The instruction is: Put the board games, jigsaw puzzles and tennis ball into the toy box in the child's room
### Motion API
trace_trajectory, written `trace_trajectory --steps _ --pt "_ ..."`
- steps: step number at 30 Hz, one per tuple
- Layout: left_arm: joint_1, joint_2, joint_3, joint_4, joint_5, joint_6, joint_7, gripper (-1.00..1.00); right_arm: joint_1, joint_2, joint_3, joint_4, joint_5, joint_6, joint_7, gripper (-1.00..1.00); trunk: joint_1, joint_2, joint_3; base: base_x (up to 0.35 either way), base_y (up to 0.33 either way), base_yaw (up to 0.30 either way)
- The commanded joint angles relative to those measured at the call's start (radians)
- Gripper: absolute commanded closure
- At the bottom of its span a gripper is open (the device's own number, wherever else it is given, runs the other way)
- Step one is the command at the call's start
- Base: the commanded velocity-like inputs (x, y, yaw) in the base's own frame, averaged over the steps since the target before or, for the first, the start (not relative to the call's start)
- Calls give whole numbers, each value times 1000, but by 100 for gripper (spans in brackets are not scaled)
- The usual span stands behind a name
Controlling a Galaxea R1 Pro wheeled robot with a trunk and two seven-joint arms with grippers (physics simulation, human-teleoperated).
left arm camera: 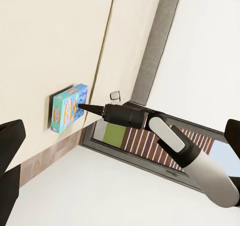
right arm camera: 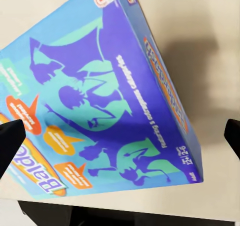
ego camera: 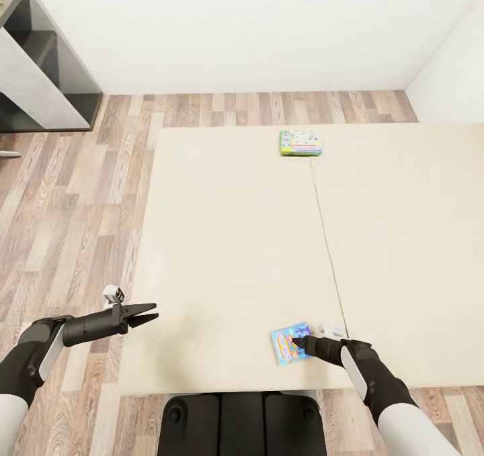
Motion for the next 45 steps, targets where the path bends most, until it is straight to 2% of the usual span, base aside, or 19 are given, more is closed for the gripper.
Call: trace_trajectory --steps 1,34,45 --pt "0 0 0 0 1 11 -3 -100 0 0 -3 -1 -4 7 2 -100 1 -1 -1 0 37 0" --pt "0 0 1 0 1 11 -3 -100 0 0 -2 -1 -5 7 4 -100 1 -1 -1 0 16 0" --pt "0 1 1 0 1 11 -3 -100 0 -1 37 -1 -6 6 2 -100 1 -1 -1 0 0 0"
